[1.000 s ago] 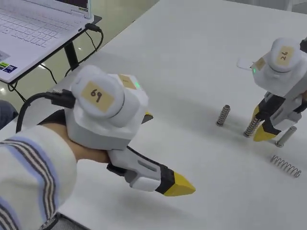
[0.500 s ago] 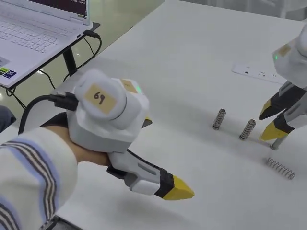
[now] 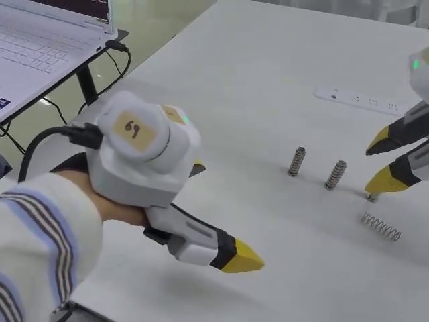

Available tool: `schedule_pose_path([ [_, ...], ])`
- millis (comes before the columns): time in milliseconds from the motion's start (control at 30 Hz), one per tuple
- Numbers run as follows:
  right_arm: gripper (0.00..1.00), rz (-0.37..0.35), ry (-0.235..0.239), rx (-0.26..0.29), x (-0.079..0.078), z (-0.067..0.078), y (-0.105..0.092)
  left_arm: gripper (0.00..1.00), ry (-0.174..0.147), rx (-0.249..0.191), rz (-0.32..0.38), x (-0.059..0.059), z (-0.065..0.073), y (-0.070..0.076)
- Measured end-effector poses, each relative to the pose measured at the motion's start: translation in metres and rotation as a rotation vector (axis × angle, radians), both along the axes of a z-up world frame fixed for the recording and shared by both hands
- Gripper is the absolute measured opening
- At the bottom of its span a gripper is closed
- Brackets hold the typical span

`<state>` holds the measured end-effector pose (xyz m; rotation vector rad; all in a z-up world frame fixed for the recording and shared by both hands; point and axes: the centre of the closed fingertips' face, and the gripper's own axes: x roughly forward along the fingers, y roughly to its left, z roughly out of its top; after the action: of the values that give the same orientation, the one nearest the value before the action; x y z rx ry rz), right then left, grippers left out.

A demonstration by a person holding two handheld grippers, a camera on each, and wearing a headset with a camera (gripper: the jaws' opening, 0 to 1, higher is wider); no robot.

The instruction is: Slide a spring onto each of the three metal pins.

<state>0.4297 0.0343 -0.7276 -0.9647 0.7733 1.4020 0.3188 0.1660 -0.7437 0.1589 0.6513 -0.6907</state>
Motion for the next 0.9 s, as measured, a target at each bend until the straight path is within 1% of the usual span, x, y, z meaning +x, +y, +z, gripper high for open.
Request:
schedule_pose_path([
  [200,0.38,-0.042,0.007,0.052,-0.018,0.004,-0.004,0.93,0.010,-0.008,0.002,-0.001,-0.003,0.000],
  [300,0.38,-0.078,0.018,0.096,-0.027,0.004,-0.006,0.93,0.013,-0.010,0.003,-0.002,-0.004,0.000],
  [400,0.39,-0.122,0.007,0.130,-0.027,0.002,-0.011,0.93,0.013,-0.012,0.005,-0.002,-0.004,0.002],
  [433,0.40,-0.139,0.017,0.140,-0.029,0.001,-0.013,0.93,0.013,-0.011,0.007,-0.002,-0.004,0.002],
  [467,0.40,-0.168,0.031,0.165,-0.032,0.000,-0.015,0.93,0.011,-0.008,0.009,-0.002,-0.004,0.003],
  [500,0.41,-0.180,0.036,0.180,-0.034,0.000,-0.016,0.93,0.008,-0.007,0.010,-0.002,-0.003,0.005],
  [567,0.42,-0.194,0.025,0.206,-0.035,-0.002,-0.020,0.93,0.014,-0.010,0.012,-0.003,-0.003,0.007],
  [633,0.43,-0.203,0.017,0.209,-0.038,-0.005,-0.025,0.93,0.021,-0.006,0.017,-0.003,-0.005,0.011],
  [733,0.48,-0.233,0.026,0.233,-0.044,-0.008,-0.030,0.93,0.032,-0.004,0.021,-0.004,-0.006,0.015],
  [767,0.51,-0.251,0.032,0.255,-0.046,-0.008,-0.031,0.93,0.034,-0.003,0.021,-0.004,-0.006,0.015],
  [833,0.56,-0.258,0.032,0.268,-0.049,-0.009,-0.033,0.94,0.037,-0.001,0.019,-0.005,-0.006,0.016],
  [900,0.59,-0.282,0.029,0.285,-0.052,-0.010,-0.036,0.94,0.042,-0.002,0.018,-0.006,-0.006,0.016],
])
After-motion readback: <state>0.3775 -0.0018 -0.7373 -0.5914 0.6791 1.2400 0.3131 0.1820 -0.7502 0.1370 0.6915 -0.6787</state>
